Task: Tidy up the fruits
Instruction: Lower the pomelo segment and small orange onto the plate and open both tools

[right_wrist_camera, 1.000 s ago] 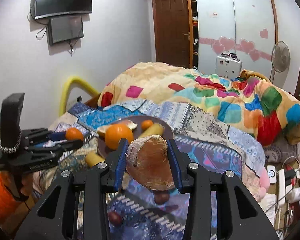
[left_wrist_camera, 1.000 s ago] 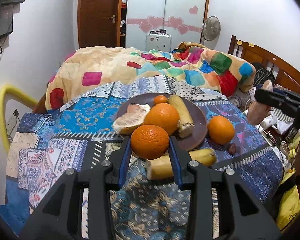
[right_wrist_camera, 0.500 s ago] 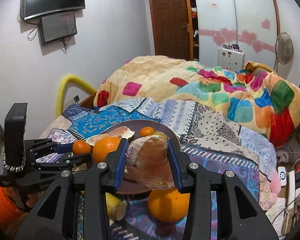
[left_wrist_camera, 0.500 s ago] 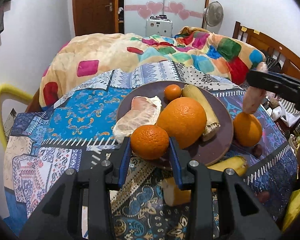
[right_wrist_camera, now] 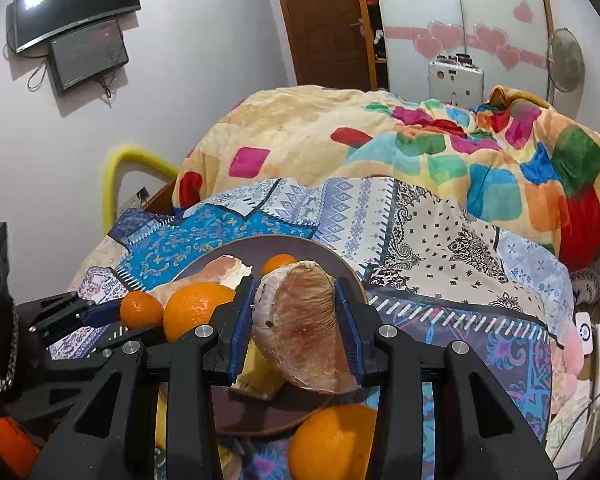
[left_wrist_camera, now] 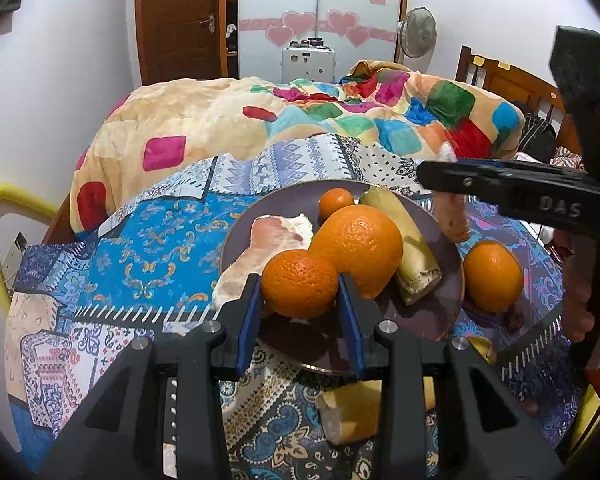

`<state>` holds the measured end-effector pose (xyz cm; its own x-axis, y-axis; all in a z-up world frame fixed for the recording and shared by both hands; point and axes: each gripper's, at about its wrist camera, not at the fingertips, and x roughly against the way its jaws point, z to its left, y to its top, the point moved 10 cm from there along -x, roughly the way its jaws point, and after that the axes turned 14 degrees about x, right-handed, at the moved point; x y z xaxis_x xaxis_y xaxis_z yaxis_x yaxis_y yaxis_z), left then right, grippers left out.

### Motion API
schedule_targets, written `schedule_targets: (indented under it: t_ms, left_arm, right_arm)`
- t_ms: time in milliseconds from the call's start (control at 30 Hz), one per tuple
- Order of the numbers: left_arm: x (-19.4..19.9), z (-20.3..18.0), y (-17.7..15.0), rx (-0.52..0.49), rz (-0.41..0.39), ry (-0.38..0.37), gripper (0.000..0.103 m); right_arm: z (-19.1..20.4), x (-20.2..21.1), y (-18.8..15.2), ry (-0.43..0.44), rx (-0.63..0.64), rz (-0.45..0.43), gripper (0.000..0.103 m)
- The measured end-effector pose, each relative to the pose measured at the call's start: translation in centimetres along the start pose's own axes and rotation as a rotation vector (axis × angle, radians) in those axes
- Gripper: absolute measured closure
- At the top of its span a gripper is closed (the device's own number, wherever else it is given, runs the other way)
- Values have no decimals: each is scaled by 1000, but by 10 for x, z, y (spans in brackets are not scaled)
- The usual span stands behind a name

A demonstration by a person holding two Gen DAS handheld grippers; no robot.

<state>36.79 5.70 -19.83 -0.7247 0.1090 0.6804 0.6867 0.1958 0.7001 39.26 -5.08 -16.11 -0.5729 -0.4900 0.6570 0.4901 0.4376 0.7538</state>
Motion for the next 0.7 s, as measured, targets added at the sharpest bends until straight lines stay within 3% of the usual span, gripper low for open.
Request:
schedule_targets:
  t_ms: [167,333,600,700]
  left_arm:
    - [1,-4,-4,-30,-3,9,66]
    - [-9,-3,-19,-49,56,7,66]
    - [-17,-4,-22,-41,91,-7,61]
    - [-15,-5,-22,-34,90,-12,59]
  right_arm:
    - [0,-14,2,17,-15,39,66]
    - [8,-30,-6,47,-12,99,65]
    - [8,-20,-10,54,-20,89,62]
    - [7,-8,-10,19,13,69,55]
